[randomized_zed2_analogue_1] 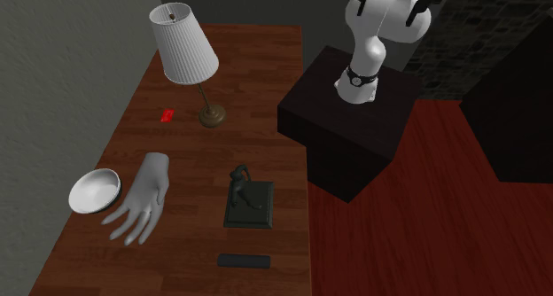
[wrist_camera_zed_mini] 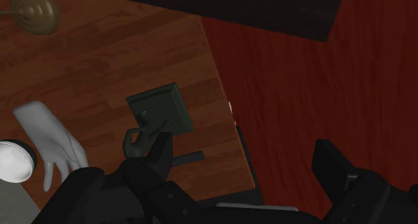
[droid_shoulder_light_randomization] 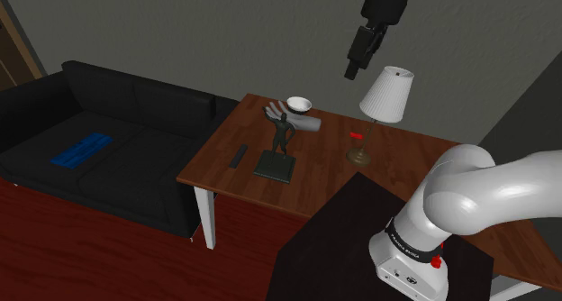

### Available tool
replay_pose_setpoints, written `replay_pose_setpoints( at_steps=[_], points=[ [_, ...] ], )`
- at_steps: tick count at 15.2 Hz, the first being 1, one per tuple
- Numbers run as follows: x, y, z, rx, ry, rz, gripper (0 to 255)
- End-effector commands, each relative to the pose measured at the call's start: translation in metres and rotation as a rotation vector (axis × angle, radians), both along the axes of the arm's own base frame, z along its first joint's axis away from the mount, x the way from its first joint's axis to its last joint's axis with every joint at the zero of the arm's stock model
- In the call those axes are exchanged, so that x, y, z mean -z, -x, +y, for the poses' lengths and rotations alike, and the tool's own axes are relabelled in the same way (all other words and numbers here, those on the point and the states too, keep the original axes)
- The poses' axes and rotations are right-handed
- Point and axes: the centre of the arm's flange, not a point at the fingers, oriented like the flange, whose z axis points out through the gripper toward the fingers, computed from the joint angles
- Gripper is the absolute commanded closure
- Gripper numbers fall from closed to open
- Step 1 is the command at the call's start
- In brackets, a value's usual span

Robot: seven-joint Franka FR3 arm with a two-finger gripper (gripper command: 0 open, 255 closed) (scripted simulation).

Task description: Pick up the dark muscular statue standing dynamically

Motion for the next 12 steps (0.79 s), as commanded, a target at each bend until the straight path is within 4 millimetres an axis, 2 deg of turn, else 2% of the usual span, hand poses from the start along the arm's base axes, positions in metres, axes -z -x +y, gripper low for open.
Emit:
replay_pose_setpoints(
  at_steps=[1, 12],
  points=[
    [0.0, 0.0, 0.0, 0.0, 0.0, 0.0, 0],
    [0.093, -0.1, -0.056, 0.007, -0.016, 0.017, 0]
  ],
)
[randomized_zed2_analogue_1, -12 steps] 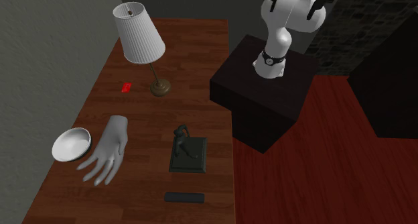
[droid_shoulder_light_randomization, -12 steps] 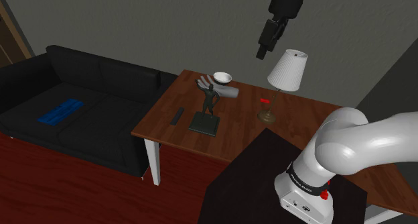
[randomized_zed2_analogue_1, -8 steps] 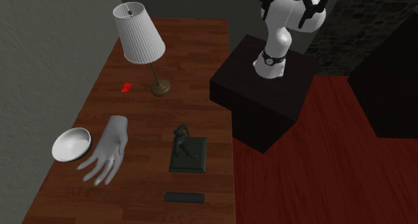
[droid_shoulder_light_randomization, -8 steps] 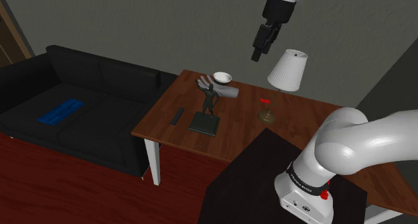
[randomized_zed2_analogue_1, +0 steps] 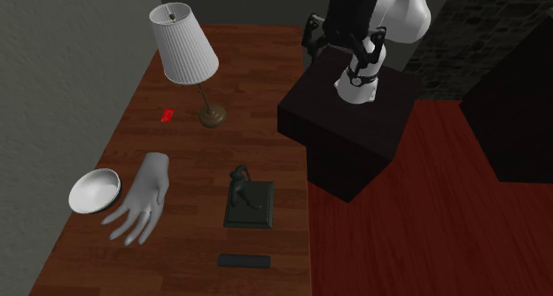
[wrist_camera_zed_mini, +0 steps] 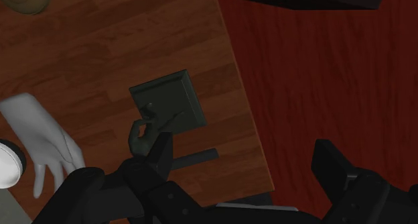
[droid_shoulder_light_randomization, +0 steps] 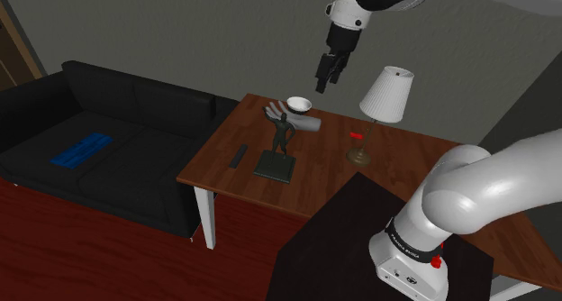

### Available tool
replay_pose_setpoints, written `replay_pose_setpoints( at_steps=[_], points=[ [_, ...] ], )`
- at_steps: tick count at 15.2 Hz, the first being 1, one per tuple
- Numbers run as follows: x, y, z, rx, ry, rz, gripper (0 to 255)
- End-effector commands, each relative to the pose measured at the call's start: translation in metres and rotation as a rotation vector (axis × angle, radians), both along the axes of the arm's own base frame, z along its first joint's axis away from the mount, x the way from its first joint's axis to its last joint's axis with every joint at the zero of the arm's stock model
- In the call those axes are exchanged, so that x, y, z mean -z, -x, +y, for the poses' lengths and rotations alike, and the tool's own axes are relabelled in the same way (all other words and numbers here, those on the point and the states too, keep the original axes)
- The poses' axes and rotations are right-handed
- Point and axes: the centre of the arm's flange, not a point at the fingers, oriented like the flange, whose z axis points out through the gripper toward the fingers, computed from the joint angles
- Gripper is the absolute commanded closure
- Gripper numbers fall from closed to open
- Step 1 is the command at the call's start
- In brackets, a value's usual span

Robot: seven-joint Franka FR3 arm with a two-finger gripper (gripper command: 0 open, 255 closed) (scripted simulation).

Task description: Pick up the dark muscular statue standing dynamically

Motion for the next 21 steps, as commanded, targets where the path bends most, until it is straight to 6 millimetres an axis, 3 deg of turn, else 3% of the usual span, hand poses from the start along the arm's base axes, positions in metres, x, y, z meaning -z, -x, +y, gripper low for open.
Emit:
replay_pose_setpoints(
  at_steps=[1, 21],
  points=[
    [0.017, -0.018, -0.012, 0.001, -0.002, 0.001, 0],
    [0.192, -0.195, -0.112, 0.013, -0.031, 0.033, 0]
  ],
)
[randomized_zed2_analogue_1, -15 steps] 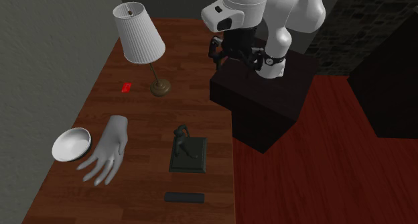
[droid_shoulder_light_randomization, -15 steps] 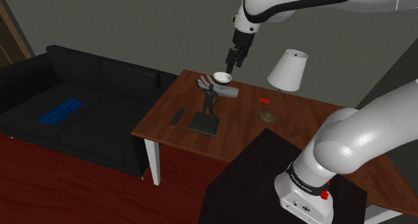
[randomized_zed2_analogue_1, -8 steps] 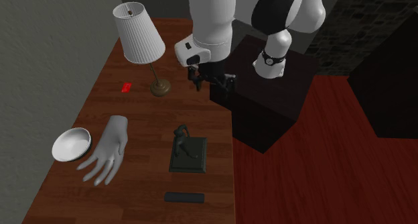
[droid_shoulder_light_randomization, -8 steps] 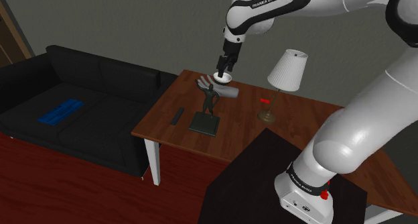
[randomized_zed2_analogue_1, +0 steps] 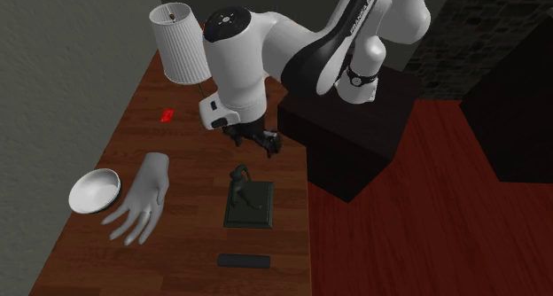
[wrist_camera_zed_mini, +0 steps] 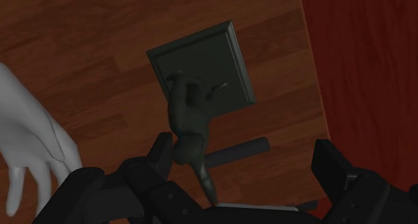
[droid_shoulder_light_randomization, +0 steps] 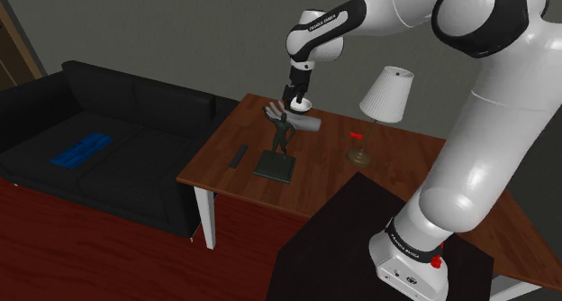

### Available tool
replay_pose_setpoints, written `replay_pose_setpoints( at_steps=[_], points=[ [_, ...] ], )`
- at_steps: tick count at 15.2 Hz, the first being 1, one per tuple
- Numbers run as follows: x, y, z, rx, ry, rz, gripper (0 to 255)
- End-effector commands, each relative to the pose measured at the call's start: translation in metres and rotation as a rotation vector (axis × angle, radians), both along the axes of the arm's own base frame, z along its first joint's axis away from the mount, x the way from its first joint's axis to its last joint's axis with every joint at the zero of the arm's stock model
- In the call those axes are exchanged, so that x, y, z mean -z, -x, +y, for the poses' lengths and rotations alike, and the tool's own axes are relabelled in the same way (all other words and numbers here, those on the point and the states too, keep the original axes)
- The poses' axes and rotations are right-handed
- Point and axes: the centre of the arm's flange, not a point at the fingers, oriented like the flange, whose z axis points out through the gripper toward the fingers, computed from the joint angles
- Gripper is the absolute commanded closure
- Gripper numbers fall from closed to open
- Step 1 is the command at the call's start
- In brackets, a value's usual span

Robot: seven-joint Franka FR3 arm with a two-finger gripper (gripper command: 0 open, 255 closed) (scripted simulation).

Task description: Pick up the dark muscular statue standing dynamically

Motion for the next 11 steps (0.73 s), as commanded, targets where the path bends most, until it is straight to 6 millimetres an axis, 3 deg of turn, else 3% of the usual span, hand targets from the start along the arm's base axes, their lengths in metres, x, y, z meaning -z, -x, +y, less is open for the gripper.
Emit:
replay_pose_setpoints(
  at_steps=[1, 6, 11],
  points=[
    [0.017, -0.018, -0.007, 0.001, -0.003, 0.003, 0],
    [0.062, -0.062, -0.032, 0.004, -0.01, 0.011, 0],
    [0.088, -0.066, -0.034, 0.004, -0.011, 0.012, 0]
  ],
)
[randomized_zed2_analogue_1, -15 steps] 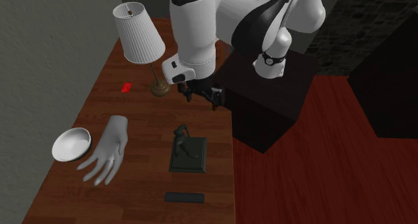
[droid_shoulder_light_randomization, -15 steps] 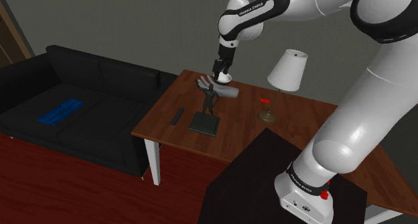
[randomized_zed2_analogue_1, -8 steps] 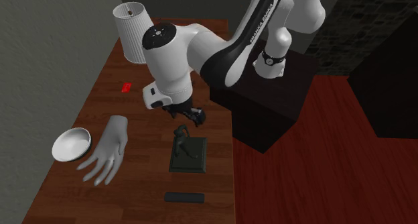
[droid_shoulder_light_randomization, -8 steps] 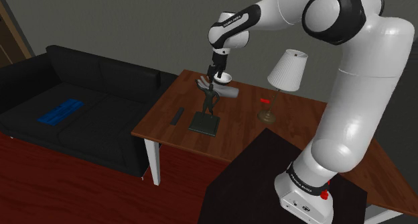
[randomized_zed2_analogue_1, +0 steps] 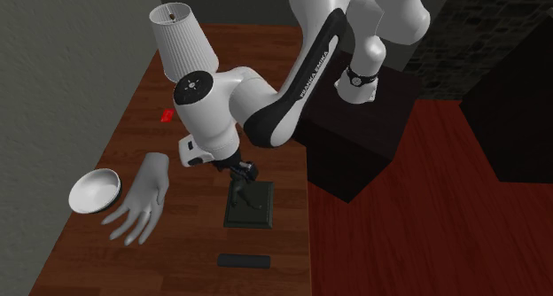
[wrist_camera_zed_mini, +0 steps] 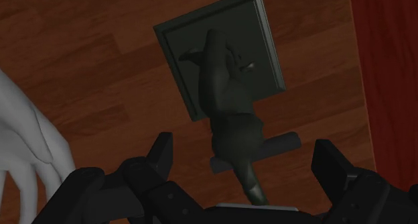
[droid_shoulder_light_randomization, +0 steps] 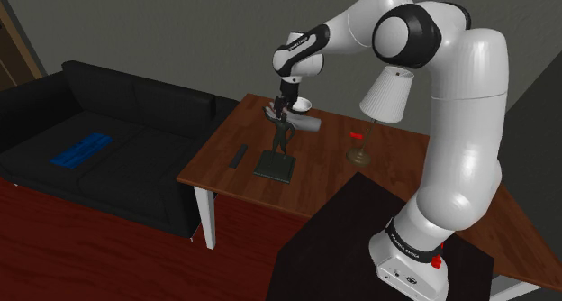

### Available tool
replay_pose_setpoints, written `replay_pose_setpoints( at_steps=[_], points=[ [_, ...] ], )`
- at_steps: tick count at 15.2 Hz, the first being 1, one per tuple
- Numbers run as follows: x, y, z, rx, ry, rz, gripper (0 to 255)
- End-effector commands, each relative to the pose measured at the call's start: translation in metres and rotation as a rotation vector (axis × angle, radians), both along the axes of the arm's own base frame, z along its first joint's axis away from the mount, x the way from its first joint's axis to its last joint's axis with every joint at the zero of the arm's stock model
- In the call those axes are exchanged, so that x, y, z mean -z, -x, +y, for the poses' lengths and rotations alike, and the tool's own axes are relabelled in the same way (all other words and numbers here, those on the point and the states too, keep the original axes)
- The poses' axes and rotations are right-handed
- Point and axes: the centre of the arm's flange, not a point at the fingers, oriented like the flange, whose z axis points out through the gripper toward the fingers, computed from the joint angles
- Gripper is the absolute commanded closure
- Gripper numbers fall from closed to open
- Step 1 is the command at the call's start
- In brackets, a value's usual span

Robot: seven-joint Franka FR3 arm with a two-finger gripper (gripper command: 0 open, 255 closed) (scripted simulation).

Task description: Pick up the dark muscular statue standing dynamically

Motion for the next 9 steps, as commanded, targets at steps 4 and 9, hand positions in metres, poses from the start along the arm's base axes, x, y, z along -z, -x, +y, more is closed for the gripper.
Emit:
replay_pose_setpoints(
  at_steps=[4, 9],
  points=[
    [0.024, 0.0, -0.001, 0.0, 0.0, 0.0, 0],
    [0.023, 0.0, 0.0, 0.0, 0.0, 0.0, 255]
  ],
)
